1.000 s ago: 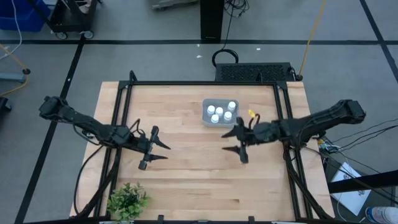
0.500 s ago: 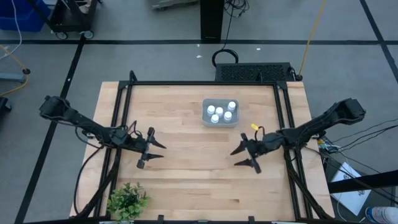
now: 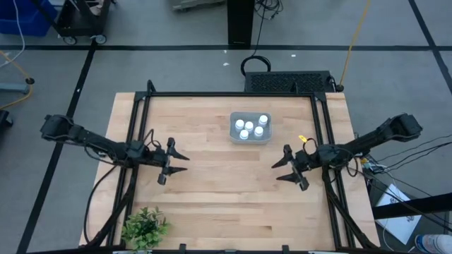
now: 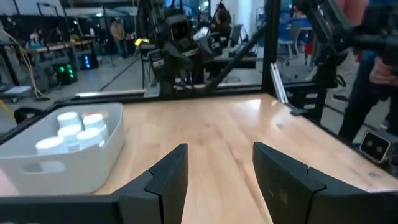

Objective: Pick and place pill bottles into a basket
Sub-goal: Return to Home Position

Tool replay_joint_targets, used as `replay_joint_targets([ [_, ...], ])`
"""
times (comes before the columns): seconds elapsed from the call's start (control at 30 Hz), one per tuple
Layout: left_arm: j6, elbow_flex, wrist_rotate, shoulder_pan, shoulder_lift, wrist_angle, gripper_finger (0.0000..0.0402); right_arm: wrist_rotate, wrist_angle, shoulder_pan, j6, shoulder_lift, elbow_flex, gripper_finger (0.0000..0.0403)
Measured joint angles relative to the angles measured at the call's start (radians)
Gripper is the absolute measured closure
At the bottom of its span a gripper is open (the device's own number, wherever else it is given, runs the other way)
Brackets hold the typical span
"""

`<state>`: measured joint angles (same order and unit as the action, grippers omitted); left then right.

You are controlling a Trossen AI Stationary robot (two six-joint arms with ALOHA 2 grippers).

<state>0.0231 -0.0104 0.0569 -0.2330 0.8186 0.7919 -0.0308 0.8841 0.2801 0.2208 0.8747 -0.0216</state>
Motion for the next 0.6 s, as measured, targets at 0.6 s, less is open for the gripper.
replay_joint_targets([
  [0.6,-0.078,0.000,-0.257,0.313,-0.293,-0.267,0.0215,-0.182,-0.580,-0.193,-0.052,-0.665,0.003,0.0175],
])
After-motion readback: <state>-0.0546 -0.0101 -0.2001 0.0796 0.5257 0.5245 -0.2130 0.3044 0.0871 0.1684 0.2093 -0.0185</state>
